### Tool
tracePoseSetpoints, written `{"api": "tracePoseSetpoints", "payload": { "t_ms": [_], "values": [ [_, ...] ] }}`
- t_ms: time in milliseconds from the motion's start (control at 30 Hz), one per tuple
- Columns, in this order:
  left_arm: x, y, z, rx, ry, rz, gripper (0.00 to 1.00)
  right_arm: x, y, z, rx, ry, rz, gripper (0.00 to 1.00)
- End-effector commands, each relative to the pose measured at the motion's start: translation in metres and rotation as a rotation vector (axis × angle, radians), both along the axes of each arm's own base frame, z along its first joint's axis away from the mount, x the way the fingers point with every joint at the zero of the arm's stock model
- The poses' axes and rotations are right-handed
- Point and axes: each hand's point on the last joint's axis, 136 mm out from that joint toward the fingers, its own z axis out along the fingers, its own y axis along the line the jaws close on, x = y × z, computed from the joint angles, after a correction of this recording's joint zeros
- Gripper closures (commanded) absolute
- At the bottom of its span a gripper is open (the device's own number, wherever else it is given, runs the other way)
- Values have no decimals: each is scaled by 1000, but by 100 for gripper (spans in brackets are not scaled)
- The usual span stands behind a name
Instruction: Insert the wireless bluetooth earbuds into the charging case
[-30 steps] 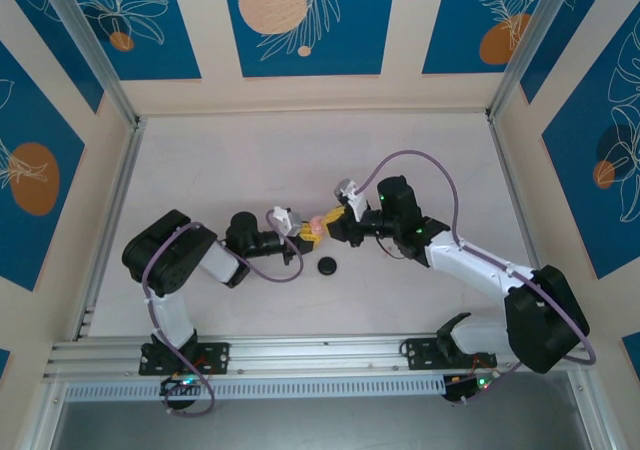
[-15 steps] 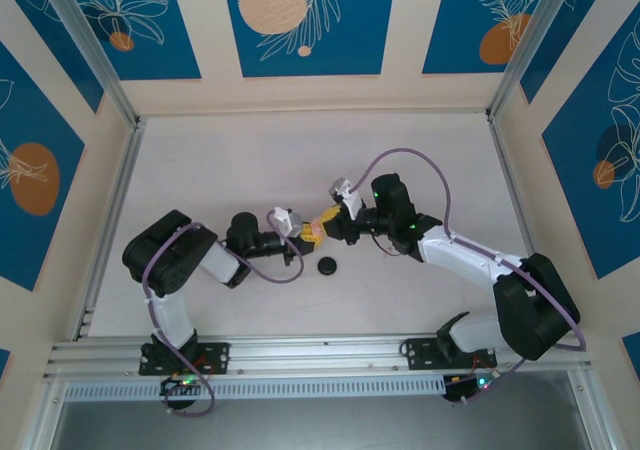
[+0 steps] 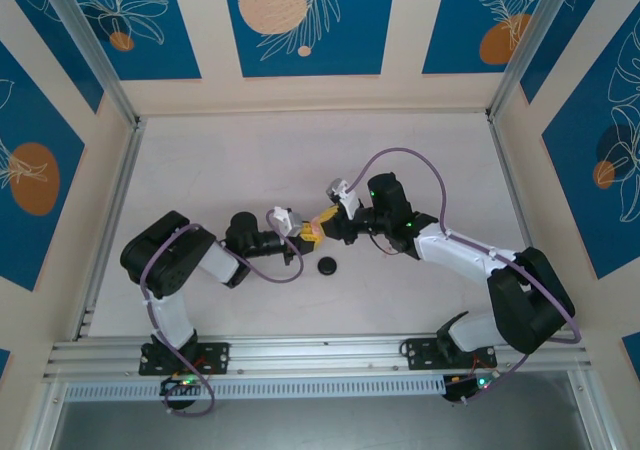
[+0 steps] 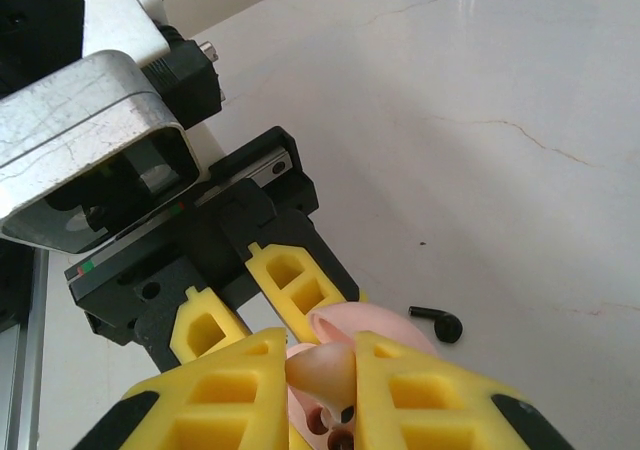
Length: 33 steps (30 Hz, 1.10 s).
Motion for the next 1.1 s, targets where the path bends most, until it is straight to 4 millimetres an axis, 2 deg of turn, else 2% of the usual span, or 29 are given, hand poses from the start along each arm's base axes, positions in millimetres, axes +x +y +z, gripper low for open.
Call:
{"api": "tracePoseSetpoints", "payload": {
  "t_ms": [0, 167, 467, 700, 900, 1067],
  "values": [
    [-7, -4, 26, -56, -68, -37, 84, -3, 6, 2, 0, -8, 39, 82],
    [-7, -4, 26, -57, -67, -34, 84, -6, 8, 2, -4, -7, 56, 82],
    [-6, -4, 27, -57, -71, -27, 84, -13, 6, -14, -85, 5, 65, 82],
    [-6, -4, 27, -57, -73, -27, 84, -13, 7, -16, -99, 6, 61, 80],
    [-6, -3, 26, -55, -73, -24, 84, -12, 10, -6, -68, -8, 55, 69],
    [-7, -2, 25, -49, -78, -22, 84, -14, 6, 18, 8, 2, 58, 60]
  ]
}}
